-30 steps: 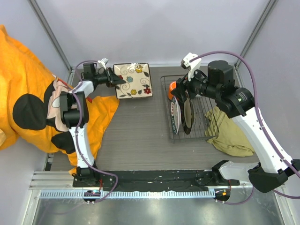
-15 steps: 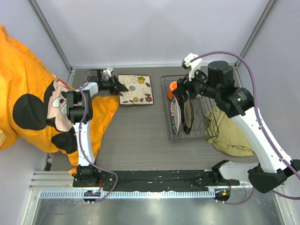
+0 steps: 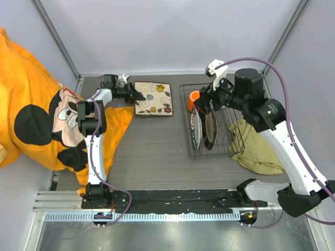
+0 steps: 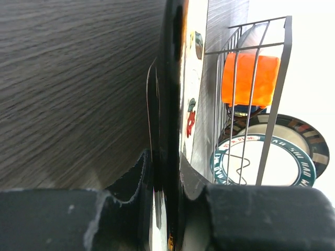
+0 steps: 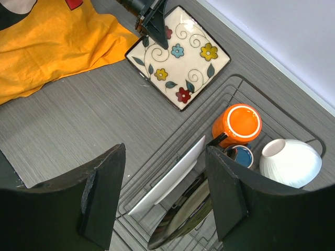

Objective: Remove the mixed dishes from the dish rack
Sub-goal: Place the plate at the center of the board.

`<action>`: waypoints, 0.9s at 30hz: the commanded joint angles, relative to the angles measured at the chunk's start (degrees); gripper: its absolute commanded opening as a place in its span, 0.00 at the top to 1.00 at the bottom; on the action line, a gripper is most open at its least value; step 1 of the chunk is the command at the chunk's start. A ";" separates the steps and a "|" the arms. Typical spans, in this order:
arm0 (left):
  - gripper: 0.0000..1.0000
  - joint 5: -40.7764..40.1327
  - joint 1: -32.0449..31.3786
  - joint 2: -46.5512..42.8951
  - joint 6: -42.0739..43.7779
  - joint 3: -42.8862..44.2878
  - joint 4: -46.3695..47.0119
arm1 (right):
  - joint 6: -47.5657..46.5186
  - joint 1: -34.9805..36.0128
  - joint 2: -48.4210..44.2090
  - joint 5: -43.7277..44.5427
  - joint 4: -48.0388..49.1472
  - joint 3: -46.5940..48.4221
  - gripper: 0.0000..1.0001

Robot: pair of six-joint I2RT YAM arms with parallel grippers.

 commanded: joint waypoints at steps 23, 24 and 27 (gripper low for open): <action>0.40 -4.36 -0.27 3.73 14.28 12.78 -19.96 | -0.51 -1.05 -2.68 -0.65 2.32 -1.82 0.33; 0.39 -5.23 -0.18 3.64 15.15 13.13 -20.57 | -0.51 -1.05 -2.68 -0.47 2.32 -2.00 0.33; 0.35 -8.84 -0.27 3.12 16.30 13.23 -21.99 | -0.69 -1.13 -2.85 0.58 2.23 -2.53 0.33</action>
